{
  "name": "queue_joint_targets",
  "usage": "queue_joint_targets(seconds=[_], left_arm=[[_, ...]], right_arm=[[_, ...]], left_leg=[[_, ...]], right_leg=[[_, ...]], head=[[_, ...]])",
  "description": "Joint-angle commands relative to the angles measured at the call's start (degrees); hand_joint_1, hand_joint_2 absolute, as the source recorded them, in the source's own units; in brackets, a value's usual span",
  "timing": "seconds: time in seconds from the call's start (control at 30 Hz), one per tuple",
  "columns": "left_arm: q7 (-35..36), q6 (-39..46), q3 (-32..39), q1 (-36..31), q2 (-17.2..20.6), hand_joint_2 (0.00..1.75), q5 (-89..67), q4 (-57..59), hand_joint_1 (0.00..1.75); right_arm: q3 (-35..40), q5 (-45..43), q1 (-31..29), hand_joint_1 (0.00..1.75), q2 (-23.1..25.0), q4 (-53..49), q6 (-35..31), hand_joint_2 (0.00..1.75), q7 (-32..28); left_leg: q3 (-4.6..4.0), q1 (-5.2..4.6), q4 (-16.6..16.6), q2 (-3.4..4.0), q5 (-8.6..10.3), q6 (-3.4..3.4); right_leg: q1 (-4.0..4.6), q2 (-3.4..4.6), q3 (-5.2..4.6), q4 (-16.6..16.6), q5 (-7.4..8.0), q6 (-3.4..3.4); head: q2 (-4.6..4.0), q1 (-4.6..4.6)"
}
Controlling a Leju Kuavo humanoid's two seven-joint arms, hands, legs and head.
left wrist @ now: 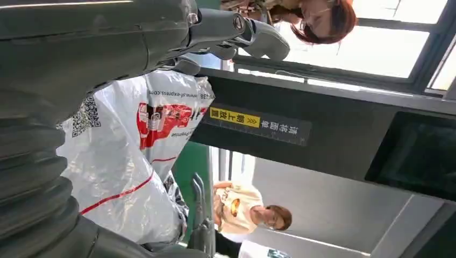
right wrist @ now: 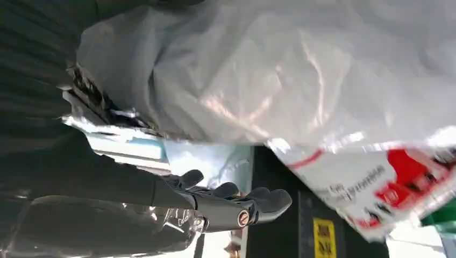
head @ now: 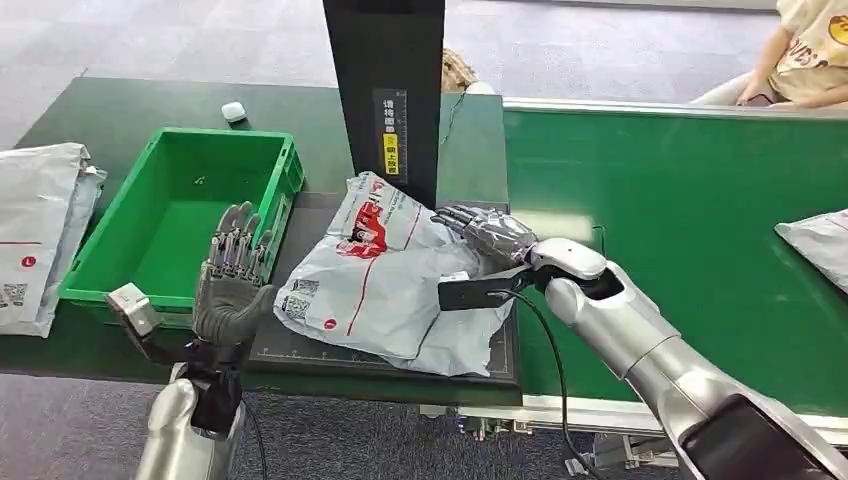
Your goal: Moved the parcel from conveyor to table for the left to box.
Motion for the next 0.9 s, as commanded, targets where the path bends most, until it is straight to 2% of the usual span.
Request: queue_joint_targets(seconds=[0.03,0.13,0.2,0.23,0.27,0.3,0.33,0.37,0.4,0.47,0.53,0.63,0.73,0.8,0.83,0.9], left_arm=[[-1.4,-0.7,-0.4,-2.1,0.8,1.75,-0.3,3.2,0.0],[-1.9,-1.4,-1.1,-3.3,0.8,1.75,-0.3,5.0,0.0],[-2.4,-3.6,-4.0,-7.3,0.5,1.75,-0.8,10.3,0.0],[-3.1,-5.2,-7.6,-13.2,-0.6,1.75,-1.5,17.4,0.0],[-4.1,-5.0,-9.2,-16.8,-1.8,1.75,-1.4,21.7,0.0],[-4.5,-5.7,-10.8,-20.2,-3.1,1.75,-1.1,25.4,0.0],[-4.8,-5.3,-11.5,-22.5,-4.5,1.75,-0.7,27.8,0.0],[-4.7,-5.0,-11.7,-23.0,-4.9,1.75,-0.3,28.2,0.0],[-4.7,-4.8,-11.7,-23.0,-5.1,1.75,-0.1,28.0,0.0],[-4.5,-5.3,-12.2,-21.9,-4.3,1.75,0.6,26.2,0.0],[-4.8,-4.7,-12.3,-20.4,-3.1,1.75,0.9,24.7,0.0],[-5.3,-5.1,-12.3,-19.0,-2.4,1.75,1.1,23.6,0.0],[-5.7,-4.8,-12.2,-18.7,-2.3,1.75,1.4,22.5,0.0],[-5.9,-4.5,-11.4,-16.0,-0.3,1.75,2.2,19.5,0.0],[-6.2,-4.3,-10.4,-14.1,1.4,1.75,2.7,17.9,0.0],[-6.5,-3.1,-8.5,-10.4,3.1,1.75,3.0,14.0,0.0]], right_arm=[[-5.1,-1.3,3.0,0.0,-0.5,-6.9,-4.6,1.75,-4.2],[-8.3,-3.1,5.7,0.0,-0.8,-10.0,-6.0,1.75,-5.5],[-16.3,-7.2,14.1,0.0,-2.6,-16.8,-8.4,1.75,-5.8],[-22.8,-8.1,21.5,0.0,-5.0,-23.2,-10.4,1.75,-4.7],[-26.5,-7.2,25.7,0.0,-5.6,-26.9,-10.2,1.75,-4.5],[-31.4,-4.5,31.3,0.0,-5.2,-31.6,-11.9,1.75,-2.9],[-35.6,-2.6,37.2,0.0,-5.3,-36.6,-11.9,1.75,-2.5],[-38.1,-1.6,39.5,0.0,-4.5,-38.4,-11.3,1.75,-2.8],[-39.4,-1.4,40.8,0.0,-4.3,-39.5,-11.3,1.75,-3.1],[-45.4,-2.2,45.8,0.0,-2.6,-43.3,-11.9,1.75,-4.5],[-48.7,-2.2,47.4,0.0,0.1,-45.7,-11.0,1.75,-6.3],[-50.9,-3.9,45.5,0.0,4.9,-47.4,-8.8,1.75,-7.3],[-52.9,-8.0,44.7,0.0,7.3,-49.3,-6.9,1.75,-7.8],[-52.2,-10.0,44.5,0.0,7.2,-48.1,-6.1,1.75,-9.0],[-50.7,-11.9,43.3,0.0,7.0,-46.0,-5.3,1.75,-10.4],[-48.4,-13.3,39.7,0.0,8.4,-42.2,-5.4,1.75,-12.0]], left_leg=[[0.16,0.01,-0.1,-0.02,-0.03,-0.02],[0.11,0.0,-0.1,-0.05,0.0,-0.02],[0.24,0.02,-0.1,-0.12,-0.01,-0.03],[0.28,0.06,-0.2,-0.41,0.05,-0.03],[0.16,0.14,-0.2,-1.01,0.16,-0.02],[0.14,0.12,-0.1,-0.9,0.14,-0.01],[0.23,0.15,-0.2,-1.45,0.24,0.0],[0.12,0.14,0.0,-1.38,0.16,0.02],[0.15,0.14,0.0,-1.71,0.18,0.07],[0.08,0.07,0.0,-1.6,0.08,0.11],[0.03,0.03,0.0,-1.05,-0.07,0.13],[0.3,-0.06,-0.1,-0.45,-0.31,0.12],[0.14,-0.07,0.0,-0.31,-0.29,0.12],[0.3,-0.08,-0.1,-0.26,-0.3,0.09],[0.22,-0.06,-0.1,-0.17,-0.27,0.12],[0.58,-0.06,-0.3,0.18,-0.32,0.08]], right_leg=[[0.02,-0.05,0.16,-0.1,-0.04,-0.07],[0.01,-0.07,0.12,-0.1,-0.03,-0.05],[0.04,-0.16,0.29,-0.1,-0.06,-0.08],[0.07,-0.45,0.42,-0.2,-0.08,-0.08],[0.15,-1.03,0.52,-0.3,-0.14,-0.05],[0.13,-0.93,0.43,-0.3,-0.13,-0.05],[0.17,-1.49,0.59,-0.4,-0.2,-0.06],[0.16,-1.45,0.49,-0.3,-0.27,0.01],[0.14,-1.81,0.7,-0.4,-0.35,0.09],[0.06,-1.62,0.69,-0.3,-0.33,0.14],[0.0,-1.01,0.45,-0.2,-0.26,0.14],[-0.08,-0.4,0.48,-0.2,-0.3,0.06],[-0.08,-0.26,0.26,-0.1,-0.26,0.06],[-0.07,-0.22,0.35,-0.2,-0.28,0.02],[-0.04,-0.16,0.27,-0.2,-0.23,0.07],[0.0,0.17,0.53,-0.4,-0.18,0.01]], head=[[0.0,0.0],[0.0,0.0],[0.0,-0.02],[0.0,0.0],[0.0,0.0],[0.0,-0.02],[0.0,-0.04],[0.0,0.02],[0.0,-0.02],[0.0,0.04],[0.0,0.02],[0.0,0.0],[0.0,-0.02],[0.0,0.0],[0.0,0.02],[0.0,0.0]])
